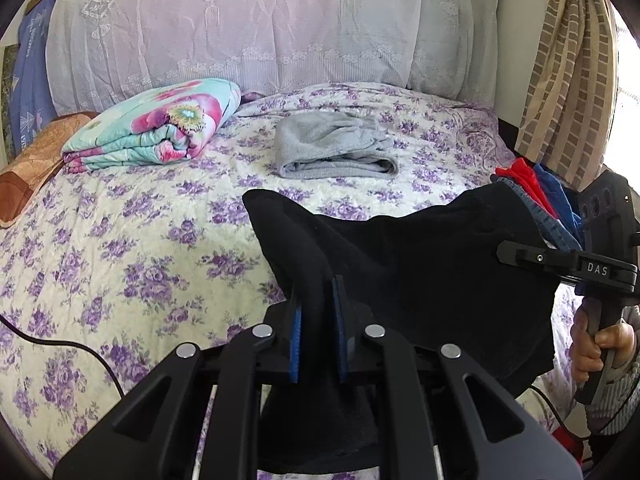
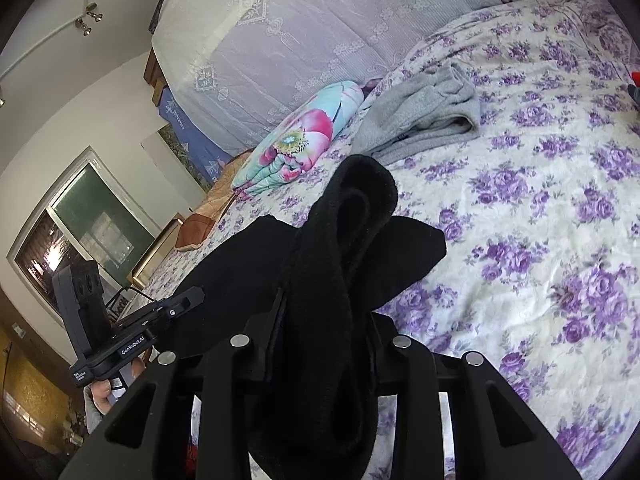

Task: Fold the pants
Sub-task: 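Lift the black pants bundle with both grippers and carry it toward the grey garment, then lower the black pants onto the folded grey garment and open both grippers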

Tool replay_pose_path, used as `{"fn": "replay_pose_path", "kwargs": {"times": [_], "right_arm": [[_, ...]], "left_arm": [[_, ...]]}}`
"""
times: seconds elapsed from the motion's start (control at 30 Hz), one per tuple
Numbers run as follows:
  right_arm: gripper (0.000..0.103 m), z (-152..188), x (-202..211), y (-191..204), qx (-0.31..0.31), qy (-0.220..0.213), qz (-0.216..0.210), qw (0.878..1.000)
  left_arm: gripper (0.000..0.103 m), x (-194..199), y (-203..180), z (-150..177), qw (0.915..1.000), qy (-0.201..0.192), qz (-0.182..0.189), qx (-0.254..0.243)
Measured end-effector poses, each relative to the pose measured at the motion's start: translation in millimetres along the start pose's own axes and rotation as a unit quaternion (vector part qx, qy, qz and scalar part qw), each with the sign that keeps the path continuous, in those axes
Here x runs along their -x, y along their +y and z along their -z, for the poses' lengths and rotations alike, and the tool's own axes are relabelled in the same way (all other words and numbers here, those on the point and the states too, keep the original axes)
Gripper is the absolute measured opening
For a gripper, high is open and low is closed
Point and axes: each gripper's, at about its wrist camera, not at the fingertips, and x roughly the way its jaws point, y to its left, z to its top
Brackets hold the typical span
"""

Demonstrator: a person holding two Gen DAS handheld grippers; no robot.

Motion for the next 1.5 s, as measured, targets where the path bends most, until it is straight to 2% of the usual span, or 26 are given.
{"fn": "replay_pose_path", "kwargs": {"times": [0.17,0.27,0.5,0.7,0.8,0.93,1.03,1.17,1.23,1.33,1.4,1.5], "right_arm": [[0.031,-25,12,0,0.003,-0.017,0.008,1.000],[0.031,-51,12,-3,0.003,-0.026,0.015,1.000],[0.031,-137,3,-16,0.002,-0.065,0.034,0.997],[0.031,-223,-20,-33,0.001,-0.110,0.058,0.992],[0.031,-259,-43,-49,0.000,-0.132,0.074,0.989],[0.031,-297,-86,-83,-0.020,-0.141,0.084,0.986],[0.031,-315,-122,-108,-0.021,-0.143,0.100,0.984],[0.031,-315,-168,-129,0.006,-0.134,0.139,0.981],[0.031,-306,-193,-152,-0.002,-0.116,0.177,0.977],[0.034,-288,-214,-189,-0.020,-0.105,0.226,0.968],[0.041,-280,-216,-205,-0.029,-0.110,0.219,0.969],[0.049,-282,-214,-202,-0.018,-0.103,0.215,0.971]], "left_arm": [[0.012,-2,-7,-33,0.9997,-0.020,0.002,-0.012],[0.012,-9,-13,-65,0.9992,-0.034,0.000,-0.022],[0.011,-45,-13,-156,0.9979,-0.060,0.006,-0.021],[0.011,-98,-10,-233,0.9957,-0.090,-0.009,-0.023],[0.011,-134,-3,-263,0.9952,-0.096,-0.014,-0.014],[0.011,-191,10,-288,0.9948,-0.095,-0.036,-0.005],[0.010,-231,22,-292,0.9957,-0.081,-0.044,0.004],[0.005,-278,45,-289,0.9951,-0.071,-0.066,0.022],[0.005,-305,58,-280,0.9971,-0.035,-0.055,0.039],[0.005,-343,74,-252,0.9959,0.015,-0.075,0.049],[0.005,-365,85,-232,0.9942,0.050,-0.076,0.057],[0.005,-375,90,-217,0.9927,0.067,-0.084,0.056]]}}
